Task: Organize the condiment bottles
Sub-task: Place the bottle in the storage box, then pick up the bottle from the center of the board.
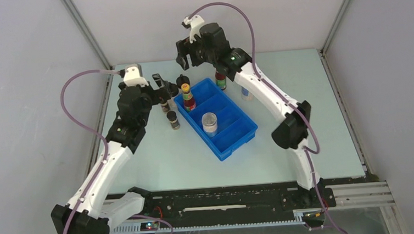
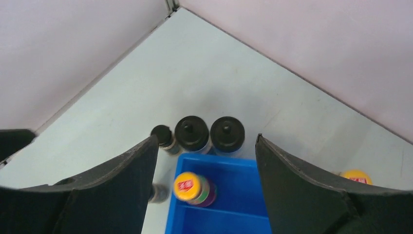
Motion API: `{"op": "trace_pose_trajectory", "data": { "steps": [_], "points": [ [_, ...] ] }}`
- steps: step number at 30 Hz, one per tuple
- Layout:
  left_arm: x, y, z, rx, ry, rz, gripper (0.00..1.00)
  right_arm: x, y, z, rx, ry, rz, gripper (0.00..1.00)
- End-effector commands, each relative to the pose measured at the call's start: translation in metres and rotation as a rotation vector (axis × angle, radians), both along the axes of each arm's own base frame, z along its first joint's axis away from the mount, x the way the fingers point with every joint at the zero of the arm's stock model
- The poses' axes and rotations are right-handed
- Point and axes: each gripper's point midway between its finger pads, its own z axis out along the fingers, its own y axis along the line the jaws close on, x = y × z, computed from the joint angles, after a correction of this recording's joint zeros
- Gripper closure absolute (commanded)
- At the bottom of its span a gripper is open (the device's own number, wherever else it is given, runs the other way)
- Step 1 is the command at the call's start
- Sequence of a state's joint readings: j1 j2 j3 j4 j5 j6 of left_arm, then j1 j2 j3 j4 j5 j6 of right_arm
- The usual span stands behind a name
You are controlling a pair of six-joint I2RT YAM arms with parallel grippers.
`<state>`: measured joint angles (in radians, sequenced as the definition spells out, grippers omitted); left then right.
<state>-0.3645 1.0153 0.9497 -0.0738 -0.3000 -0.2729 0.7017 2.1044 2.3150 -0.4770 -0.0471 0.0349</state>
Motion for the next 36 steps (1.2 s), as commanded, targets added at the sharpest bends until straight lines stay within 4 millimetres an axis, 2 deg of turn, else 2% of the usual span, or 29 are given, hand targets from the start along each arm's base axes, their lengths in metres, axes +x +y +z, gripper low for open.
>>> {"op": "trace_pose_trajectory", "data": {
  "steps": [1,6,10,18,28,36],
  "points": [
    [0.004,0.011,0.025,-0.061,-0.018,0.008,0.0,0.022,-0.005,-0.029,-0.036,0.093,0.051,0.19],
    [-0.001,0.015,0.026,-0.111,0.005,0.001,0.0,0.044,-0.013,-0.047,0.023,0.145,0.082,0.19],
    [-0.003,0.014,0.024,-0.13,0.016,-0.003,0.0,0.048,-0.009,-0.064,0.032,0.174,0.138,0.2],
    [0.007,0.013,0.021,-0.167,0.032,0.002,0.0,0.051,0.002,-0.102,0.031,0.23,0.202,0.2],
    [0.03,0.023,0.01,-0.215,0.055,0.033,0.0,0.062,0.007,-0.135,0.049,0.278,0.218,0.21],
    [0.054,0.031,0.004,-0.238,0.076,0.056,0.0,0.069,0.009,-0.143,0.07,0.286,0.208,0.21]
  ]
}}
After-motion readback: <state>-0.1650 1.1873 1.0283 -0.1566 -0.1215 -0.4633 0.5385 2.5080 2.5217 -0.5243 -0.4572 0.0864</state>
